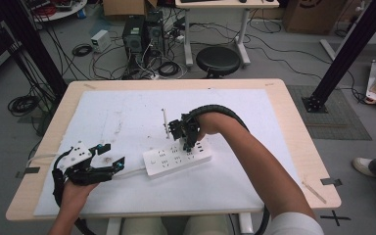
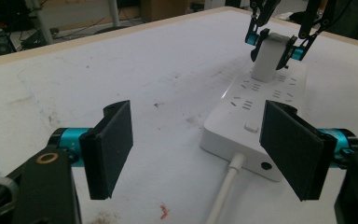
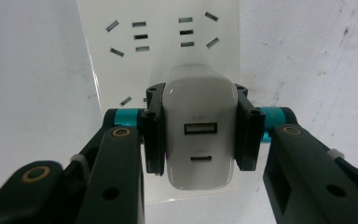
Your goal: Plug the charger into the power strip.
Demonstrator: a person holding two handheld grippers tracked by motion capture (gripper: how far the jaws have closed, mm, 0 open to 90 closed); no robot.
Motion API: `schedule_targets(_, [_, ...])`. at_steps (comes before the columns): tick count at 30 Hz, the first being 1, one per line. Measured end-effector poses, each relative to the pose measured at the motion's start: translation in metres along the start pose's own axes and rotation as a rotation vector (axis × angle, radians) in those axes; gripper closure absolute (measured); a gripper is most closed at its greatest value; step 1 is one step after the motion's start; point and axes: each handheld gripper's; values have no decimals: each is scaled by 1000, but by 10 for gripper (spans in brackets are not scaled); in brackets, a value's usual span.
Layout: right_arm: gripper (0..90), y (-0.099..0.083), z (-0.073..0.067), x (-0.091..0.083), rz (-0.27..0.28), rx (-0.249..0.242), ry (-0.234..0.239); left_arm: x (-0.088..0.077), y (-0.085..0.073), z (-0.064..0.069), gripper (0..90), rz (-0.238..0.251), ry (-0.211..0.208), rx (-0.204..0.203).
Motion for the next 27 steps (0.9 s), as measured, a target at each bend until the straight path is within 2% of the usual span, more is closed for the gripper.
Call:
schedule_targets(1, [609, -4, 0, 0, 37, 54, 7, -1, 0, -1, 257, 6, 1, -3])
schedule_targets(2, [586, -7, 0, 0, 65, 81, 17, -1, 0, -2, 257, 6, 0, -2])
schedule_targets(3, [520, -10, 2, 0, 105, 113, 33, -1, -1, -2, 257, 6, -1, -3])
schedule_targets(6, [393, -19, 2, -4, 165, 226, 44, 0, -1, -3, 257, 8, -4, -5])
schedule_targets(9, [293, -30, 0, -8, 208, 312, 28, 1, -1, -3, 256, 13, -6, -4])
schedule_targets(13, [224, -46, -5, -17, 273, 396, -3, 3, 1, -3, 257, 19, -13, -2])
schedule_targets(14, [224, -51, -7, -20, 288, 425, -19, 3, 1, -3, 257, 19, -13, -2])
schedule_targets(15, [224, -51, -7, -20, 288, 425, -19, 4, 2, -3, 257, 21, -14, -3])
schedule_targets(16, [224, -55, -8, -22, 307, 451, -37, 4, 2, -3, 257, 22, -15, -2])
schedule_targets(17, [224, -65, -11, -26, 345, 527, -55, 4, 4, -3, 257, 27, -15, 5])
schedule_targets(18, [221, -71, -13, -28, 355, 548, -59, 4, 4, -3, 257, 29, -17, 5])
schedule_targets(20, [222, -76, -14, -29, 368, 555, -61, 4, 5, -3, 256, 29, -18, 5])
schedule_targets(21, [222, -87, -20, -31, 391, 580, -70, 5, 5, -3, 257, 33, -19, 3])
schedule_targets(27, [206, -124, -35, -33, 498, 699, -88, 7, 7, -2, 257, 32, -24, 7])
Point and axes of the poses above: each handheld gripper's, and its own axes: x roughly forward along the jaws, y roughly out of its top, z roughly to its right, and after that the axes turned 6 degrees about x, right-handed
